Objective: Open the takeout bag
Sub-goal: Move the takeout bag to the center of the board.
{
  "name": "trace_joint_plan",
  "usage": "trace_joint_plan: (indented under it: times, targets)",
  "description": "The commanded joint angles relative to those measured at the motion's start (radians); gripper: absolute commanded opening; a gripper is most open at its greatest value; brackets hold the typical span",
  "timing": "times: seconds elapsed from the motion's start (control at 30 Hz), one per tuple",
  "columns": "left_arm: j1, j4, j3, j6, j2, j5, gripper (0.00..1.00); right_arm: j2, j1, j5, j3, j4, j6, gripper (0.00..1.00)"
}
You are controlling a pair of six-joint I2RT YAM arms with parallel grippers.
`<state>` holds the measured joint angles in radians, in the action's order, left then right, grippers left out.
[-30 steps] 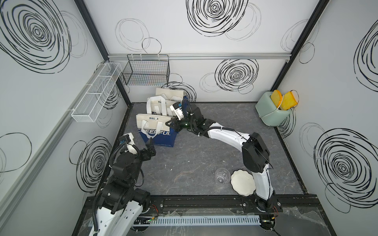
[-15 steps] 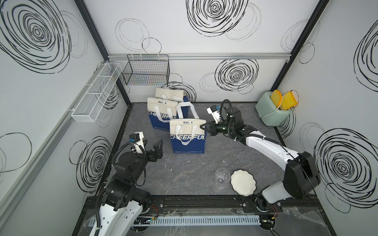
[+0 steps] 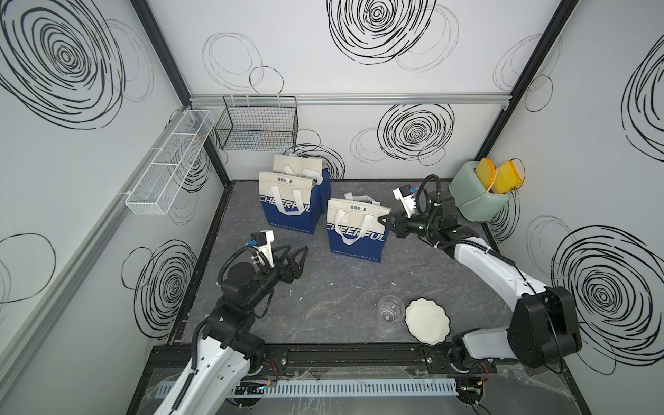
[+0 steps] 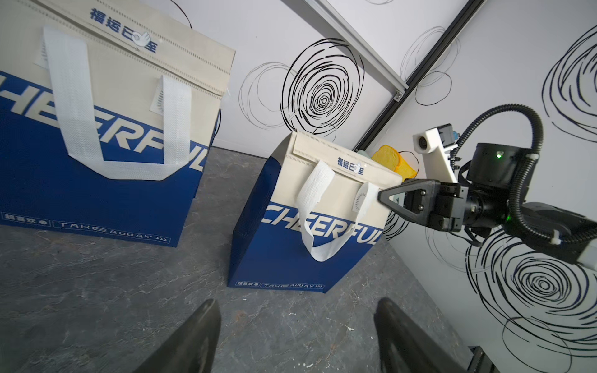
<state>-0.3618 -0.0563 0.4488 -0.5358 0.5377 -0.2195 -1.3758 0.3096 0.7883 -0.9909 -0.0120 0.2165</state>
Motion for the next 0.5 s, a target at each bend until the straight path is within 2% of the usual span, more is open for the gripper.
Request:
trace_joint_plan:
  times: [0.0, 0.07, 0.17, 0.27, 0.33, 0.47]
  targets:
    - [-0.105, -0.243, 0.024, 0.053, 0.082, 0.099, 0.80, 0.029, -0.009, 0.081, -0.016, -0.084, -0.010, 0.00]
    - [-0.164, -0.300, 0.030, 0.158, 0.153, 0.171, 0.82, 0.028, -0.011, 0.095, -0.012, -0.095, 0.005, 0.00]
    - [-0.152, -0.393, 0.027, 0.225, 0.255, 0.173, 0.82, 0.028, -0.016, 0.099, -0.021, -0.065, -0.006, 0.00]
    - [-0.086, -0.514, 0.016, 0.245, 0.339, 0.065, 0.81, 0.036, -0.033, 0.112, -0.006, -0.060, -0.012, 0.01]
    - [-0.050, -0.590, 0.025, 0.256, 0.408, 0.001, 0.81, 0.038, -0.046, 0.126, 0.006, -0.062, -0.009, 0.05]
    - [0.020, -0.661, 0.063, 0.258, 0.547, -0.151, 0.74, 0.041, -0.068, 0.148, 0.023, -0.071, -0.001, 0.13]
